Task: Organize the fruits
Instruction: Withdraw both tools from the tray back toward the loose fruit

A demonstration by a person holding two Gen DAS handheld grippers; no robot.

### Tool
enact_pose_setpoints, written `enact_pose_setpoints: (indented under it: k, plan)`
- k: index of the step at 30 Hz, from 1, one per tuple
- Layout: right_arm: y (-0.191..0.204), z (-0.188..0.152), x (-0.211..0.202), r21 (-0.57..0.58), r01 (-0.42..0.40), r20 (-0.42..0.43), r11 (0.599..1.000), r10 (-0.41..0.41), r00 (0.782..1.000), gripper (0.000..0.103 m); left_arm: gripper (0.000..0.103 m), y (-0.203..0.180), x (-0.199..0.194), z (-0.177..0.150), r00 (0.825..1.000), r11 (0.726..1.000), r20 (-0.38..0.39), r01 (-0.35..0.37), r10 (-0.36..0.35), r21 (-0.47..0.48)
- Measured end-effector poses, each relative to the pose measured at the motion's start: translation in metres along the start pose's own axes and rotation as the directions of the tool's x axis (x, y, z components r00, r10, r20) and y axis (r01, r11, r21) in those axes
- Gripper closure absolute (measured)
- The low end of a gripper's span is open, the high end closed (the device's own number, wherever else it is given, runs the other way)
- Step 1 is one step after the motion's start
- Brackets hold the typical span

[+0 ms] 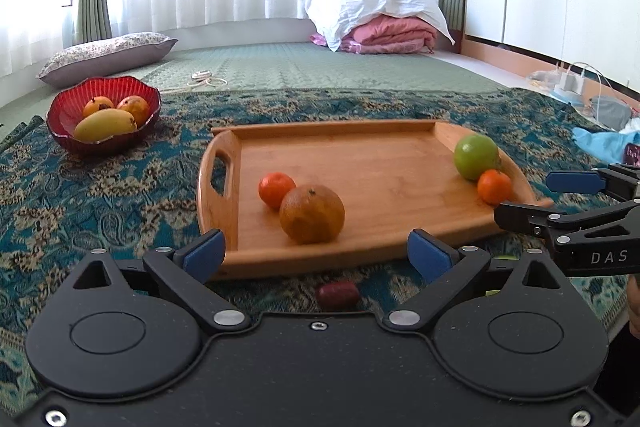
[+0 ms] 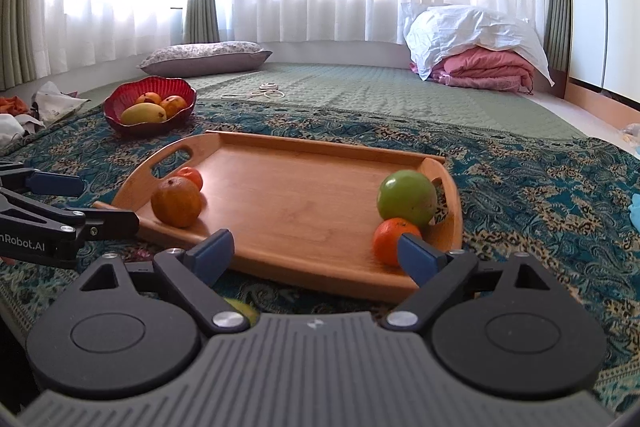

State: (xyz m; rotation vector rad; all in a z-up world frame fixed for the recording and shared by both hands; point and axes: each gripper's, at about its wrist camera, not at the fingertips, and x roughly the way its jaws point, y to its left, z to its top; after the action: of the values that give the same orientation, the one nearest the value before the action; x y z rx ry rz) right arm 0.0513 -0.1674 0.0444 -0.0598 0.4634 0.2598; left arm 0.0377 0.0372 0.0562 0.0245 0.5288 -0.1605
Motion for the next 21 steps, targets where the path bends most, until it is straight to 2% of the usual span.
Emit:
enact_pose_setpoints:
  k: [10,21]
  plan:
    - [0.003,-0.024,-0.012,0.048,-0.039,0.009,0.998,0.038,0.999,0.002,0.005,-0.005,-0.009,-0.024,1.000,1.000,-0.021,0.014,-0.015,-0.022]
    - [0.019,-0.040,-0.022,-0.029,-0.026,0.027,0.999,0.027,0.999,0.001,0.004,-0.012,-0.014,-0.041,0.999,0.999,-0.039,0.015,-0.016,-0.028]
